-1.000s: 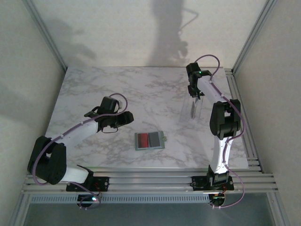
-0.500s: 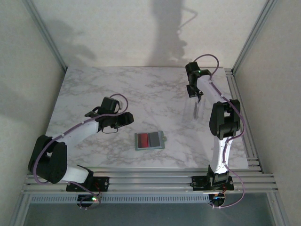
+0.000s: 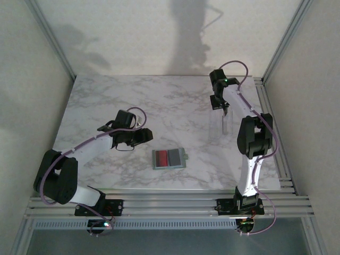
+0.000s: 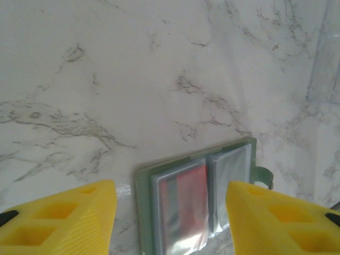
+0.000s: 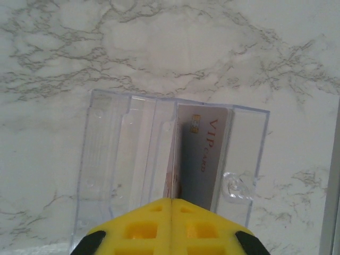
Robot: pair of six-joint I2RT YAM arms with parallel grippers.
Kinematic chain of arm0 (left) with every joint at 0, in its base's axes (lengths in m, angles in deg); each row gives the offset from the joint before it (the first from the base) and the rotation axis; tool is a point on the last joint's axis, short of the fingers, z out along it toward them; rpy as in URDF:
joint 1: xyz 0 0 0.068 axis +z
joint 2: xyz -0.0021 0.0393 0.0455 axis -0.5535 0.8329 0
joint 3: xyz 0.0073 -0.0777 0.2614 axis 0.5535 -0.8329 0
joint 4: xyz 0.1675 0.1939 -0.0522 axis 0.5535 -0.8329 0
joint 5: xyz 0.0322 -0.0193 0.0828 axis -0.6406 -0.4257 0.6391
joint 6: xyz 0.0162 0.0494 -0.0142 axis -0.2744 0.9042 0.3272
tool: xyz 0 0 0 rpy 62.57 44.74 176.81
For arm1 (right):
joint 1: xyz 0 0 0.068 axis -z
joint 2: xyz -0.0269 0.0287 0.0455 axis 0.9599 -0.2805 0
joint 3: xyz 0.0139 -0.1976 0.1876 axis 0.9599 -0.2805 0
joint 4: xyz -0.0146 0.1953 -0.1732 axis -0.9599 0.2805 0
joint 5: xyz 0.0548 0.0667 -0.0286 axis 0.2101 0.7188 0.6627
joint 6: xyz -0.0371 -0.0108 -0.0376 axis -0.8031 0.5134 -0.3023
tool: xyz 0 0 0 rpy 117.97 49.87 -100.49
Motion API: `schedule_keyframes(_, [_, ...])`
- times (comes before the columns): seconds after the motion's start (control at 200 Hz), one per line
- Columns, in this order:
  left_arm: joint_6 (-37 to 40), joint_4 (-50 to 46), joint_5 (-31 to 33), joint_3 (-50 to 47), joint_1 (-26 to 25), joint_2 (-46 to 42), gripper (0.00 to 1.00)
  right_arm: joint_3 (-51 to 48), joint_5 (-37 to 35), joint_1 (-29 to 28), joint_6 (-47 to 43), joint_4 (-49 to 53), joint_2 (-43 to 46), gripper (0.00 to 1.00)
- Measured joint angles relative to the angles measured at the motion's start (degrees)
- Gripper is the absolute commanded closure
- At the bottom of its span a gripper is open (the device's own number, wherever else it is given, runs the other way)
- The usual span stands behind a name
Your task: Put the credit cards into the card holder
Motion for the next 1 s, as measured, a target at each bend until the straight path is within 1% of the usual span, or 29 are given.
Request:
schedule_keyframes(0.095, [-0.52, 0.07, -1.60, 1.14, 0.00, -0.07, 0.44, -0.44, 0.98, 0.00, 0.85, -0.31, 2.99, 1.00])
schedule_keyframes(0.23, [-2.36, 1.33, -4.26, 3.26, 0.00, -0.44, 0.45, -2.62, 3.17, 0.00, 2.40, -1.36, 9.86, 1.00])
schedule_keyframes(0.33, [-4.39, 3.32, -6.01, 4.24, 0.00, -1.90, 0.46, -5.40, 6.99, 0.00, 4.42, -3.21, 16.46, 1.00])
schedule_keyframes(0.385, [-5.68, 4.70, -6.82, 4.55, 0.00, -3.41, 0.44, -7.67, 9.92, 0.00, 5.97, -4.70, 20.70, 1.00])
schedule_keyframes(0.441, [-6.69, 5.62, -7.32, 5.11, -0.02, -4.85, 0.41, -10.99, 13.99, 0.20, 8.04, -7.41, 25.14, 1.00])
schedule_keyframes(0.546, [-8.00, 7.82, -7.82, 7.04, -0.22, -6.60, 0.41, -17.79, 23.63, 1.03, 13.53, -13.20, 32.98, 1.00])
schedule_keyframes(0.646, [-9.42, 10.93, -9.46, 8.22, -0.33, -6.58, 0.40, -23.32, 33.16, 1.90, 19.02, -19.56, 37.18, 1.00])
schedule_keyframes(0.776, [-11.82, 15.74, -12.13, 7.98, -0.85, -5.29, 0.38, -30.75, 45.83, 2.16, 27.71, -30.67, 38.71, 1.00])
schedule_keyframes(0.861, [-14.60, 20.74, -13.81, 6.51, -1.18, -4.04, 0.38, -36.54, 53.05, 2.16, 35.36, -39.74, 38.64, 1.00])
schedule_keyframes(1.001, [-18.40, 26.40, -15.74, 5.20, -1.77, -1.73, 0.38, -44.50, 60.57, 2.14, 45.66, -52.28, 38.42, 1.00])
